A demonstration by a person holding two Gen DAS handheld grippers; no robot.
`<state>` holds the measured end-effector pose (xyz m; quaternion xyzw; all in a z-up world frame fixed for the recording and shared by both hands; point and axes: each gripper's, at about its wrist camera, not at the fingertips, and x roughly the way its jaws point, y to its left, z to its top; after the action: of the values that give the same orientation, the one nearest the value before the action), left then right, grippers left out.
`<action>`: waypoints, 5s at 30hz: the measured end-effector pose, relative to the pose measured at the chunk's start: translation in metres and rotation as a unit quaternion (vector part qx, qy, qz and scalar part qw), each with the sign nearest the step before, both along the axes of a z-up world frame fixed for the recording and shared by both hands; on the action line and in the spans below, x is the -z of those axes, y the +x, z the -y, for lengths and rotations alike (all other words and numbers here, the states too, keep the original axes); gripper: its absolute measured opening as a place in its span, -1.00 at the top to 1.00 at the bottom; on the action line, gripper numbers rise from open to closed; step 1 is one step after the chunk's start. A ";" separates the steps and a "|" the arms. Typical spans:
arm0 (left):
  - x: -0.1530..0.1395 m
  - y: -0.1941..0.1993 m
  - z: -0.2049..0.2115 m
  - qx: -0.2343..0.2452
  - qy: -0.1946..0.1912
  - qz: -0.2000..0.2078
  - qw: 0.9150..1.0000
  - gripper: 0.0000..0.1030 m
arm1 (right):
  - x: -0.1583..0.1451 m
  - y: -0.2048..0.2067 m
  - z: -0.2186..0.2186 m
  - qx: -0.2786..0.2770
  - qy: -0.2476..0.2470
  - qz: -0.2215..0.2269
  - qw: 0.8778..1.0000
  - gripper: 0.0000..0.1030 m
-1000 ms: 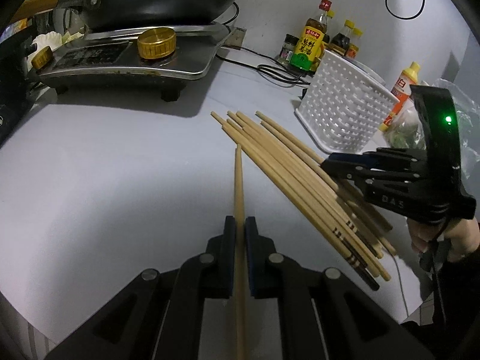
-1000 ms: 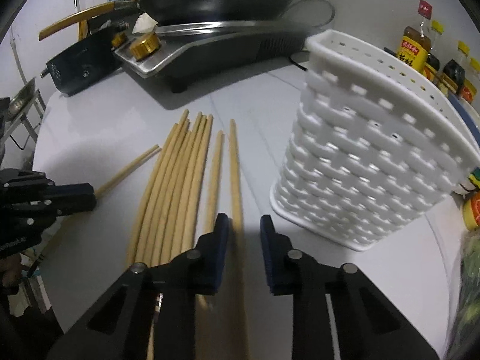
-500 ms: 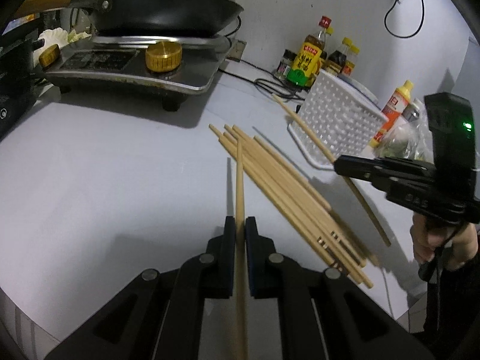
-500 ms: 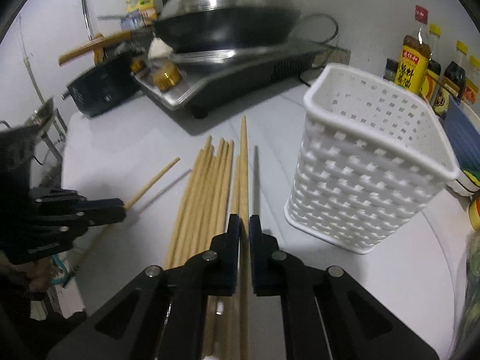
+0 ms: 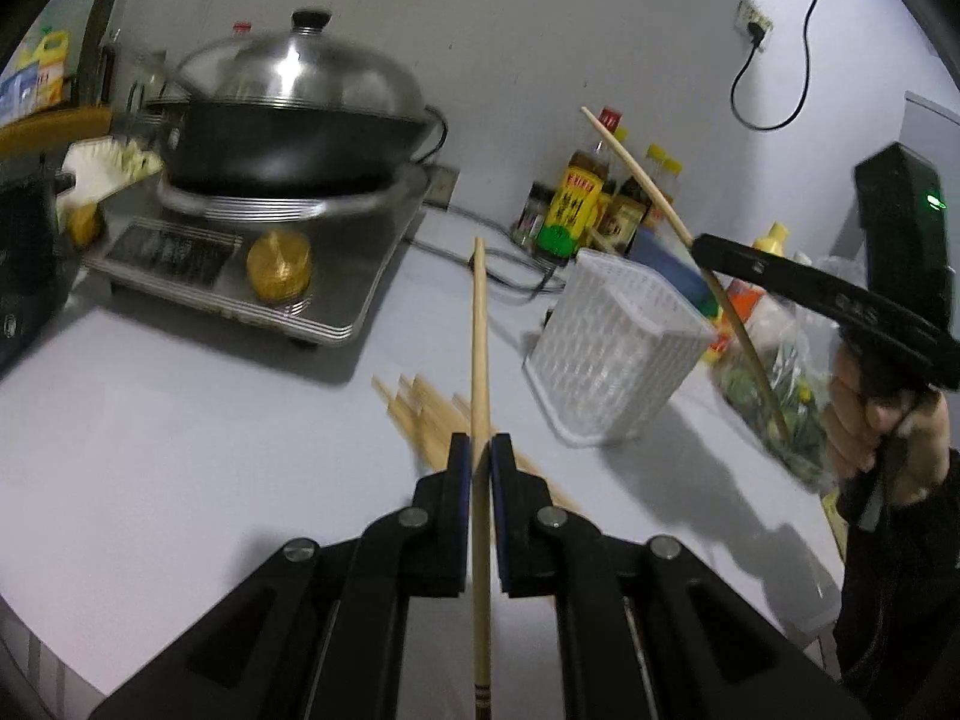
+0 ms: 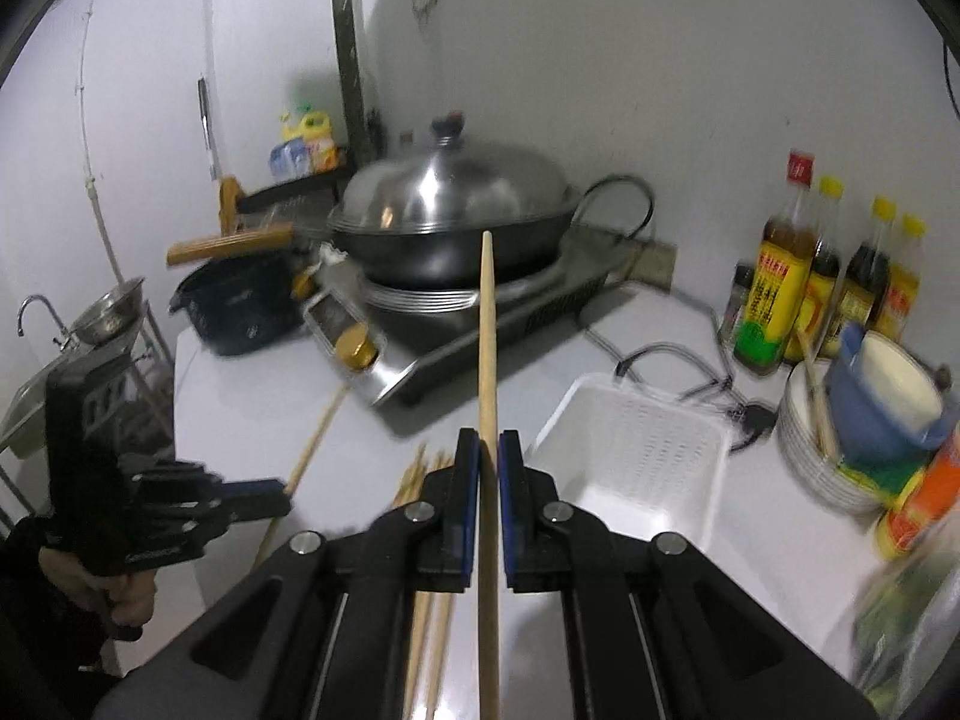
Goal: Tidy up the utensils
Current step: 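Carry the chopstick in the right tool to the white basket and release it, then lower the left tool's chopstick into the white basket and open the left tool, then move both open tools back over the chopstick pile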
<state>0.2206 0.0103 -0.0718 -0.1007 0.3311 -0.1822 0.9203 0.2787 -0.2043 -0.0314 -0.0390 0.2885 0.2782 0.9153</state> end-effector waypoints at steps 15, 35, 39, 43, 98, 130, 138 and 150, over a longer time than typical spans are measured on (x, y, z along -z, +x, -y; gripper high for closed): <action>-0.034 0.026 -0.005 -0.005 -0.013 0.040 0.999 0.89 | -0.042 0.090 0.008 0.016 0.012 0.048 0.999 0.89; -0.085 0.031 0.018 0.008 -0.012 0.091 0.996 0.89 | 0.037 0.076 0.008 0.022 -0.042 0.017 0.999 0.25; -0.094 0.042 0.034 0.019 -0.012 0.091 0.996 0.89 | 0.035 0.058 0.026 0.037 -0.029 0.023 0.999 0.02; -0.107 0.054 0.050 0.026 -0.012 0.103 0.994 0.89 | 0.033 0.041 0.043 0.050 -0.029 0.037 0.998 -0.15; -0.051 0.097 0.131 -0.012 -0.017 0.010 1.000 0.08 | 0.022 -0.004 0.116 0.144 -0.012 0.060 0.988 -0.32; -0.029 -0.012 0.035 -0.053 0.029 0.039 0.997 -0.07 | 0.013 -0.069 0.033 0.102 -0.044 0.067 0.992 -0.32; 0.000 -0.029 0.014 -0.069 0.038 0.023 0.997 -0.07 | 0.039 -0.080 0.010 0.087 -0.065 0.054 0.993 -0.32; 0.042 -0.037 -0.015 -0.085 0.043 -0.025 0.995 -0.07 | 0.087 -0.079 -0.017 0.072 -0.091 0.010 0.993 -0.30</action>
<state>0.1839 0.0250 -0.1142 -0.0937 0.3522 -0.0859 0.9273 0.1997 -0.1877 -0.1184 -0.1042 0.3059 0.1839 0.9283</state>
